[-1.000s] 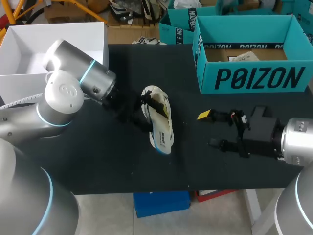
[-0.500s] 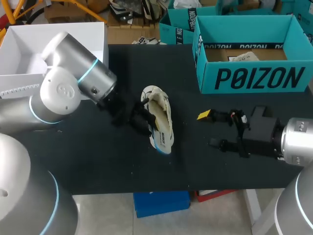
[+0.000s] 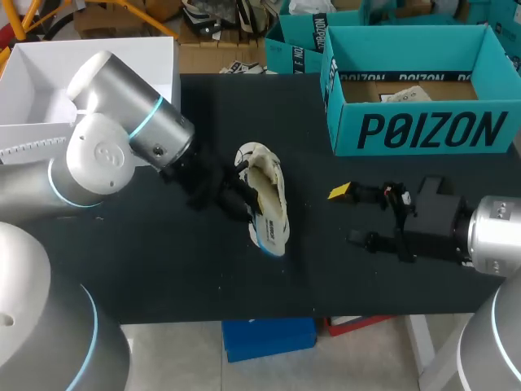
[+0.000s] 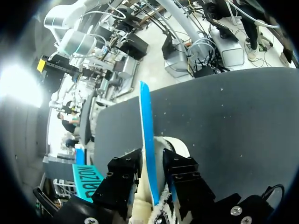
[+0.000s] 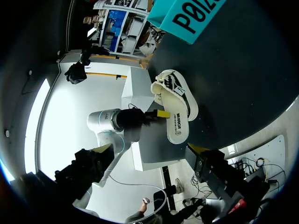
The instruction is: Take the shoe out of the shoebox, open the shoe tongue, remove and reinsert the insole, then place the shoe into the shoebox
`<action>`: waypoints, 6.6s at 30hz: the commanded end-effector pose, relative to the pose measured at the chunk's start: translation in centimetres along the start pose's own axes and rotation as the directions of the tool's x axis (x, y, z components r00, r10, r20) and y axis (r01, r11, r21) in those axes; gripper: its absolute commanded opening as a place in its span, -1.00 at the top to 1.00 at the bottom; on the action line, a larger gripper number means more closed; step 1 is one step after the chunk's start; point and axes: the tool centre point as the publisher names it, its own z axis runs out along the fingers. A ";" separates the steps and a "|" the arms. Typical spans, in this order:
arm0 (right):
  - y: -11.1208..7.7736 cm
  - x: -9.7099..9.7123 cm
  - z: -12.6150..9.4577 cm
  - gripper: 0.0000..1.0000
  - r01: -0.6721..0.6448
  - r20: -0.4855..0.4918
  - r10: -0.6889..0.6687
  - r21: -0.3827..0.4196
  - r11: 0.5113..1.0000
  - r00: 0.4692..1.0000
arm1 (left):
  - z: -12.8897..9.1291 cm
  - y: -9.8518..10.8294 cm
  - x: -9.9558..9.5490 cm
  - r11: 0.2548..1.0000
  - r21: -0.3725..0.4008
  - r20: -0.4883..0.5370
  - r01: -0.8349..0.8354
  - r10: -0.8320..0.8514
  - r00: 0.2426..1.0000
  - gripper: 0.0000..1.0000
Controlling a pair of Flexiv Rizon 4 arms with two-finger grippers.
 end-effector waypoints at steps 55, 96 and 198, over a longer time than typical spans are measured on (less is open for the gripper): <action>0.0 0.0 0.0 -1.00 0.000 0.001 0.000 -0.001 1.000 1.000 | -0.1 4.4 -0.2 0.992 -0.120 0.067 0.049 -0.041 0.997 1.00; 0.0 0.0 0.0 -1.00 0.000 0.001 0.000 -0.001 1.000 1.000 | 1.4 0.2 -1.6 1.000 -0.010 0.055 -0.027 0.027 0.998 1.00; 0.0 0.0 0.0 -1.00 0.000 0.001 0.000 -0.001 1.000 1.000 | 1.9 -0.7 -2.4 0.985 -0.112 0.038 0.129 -0.126 0.991 -0.71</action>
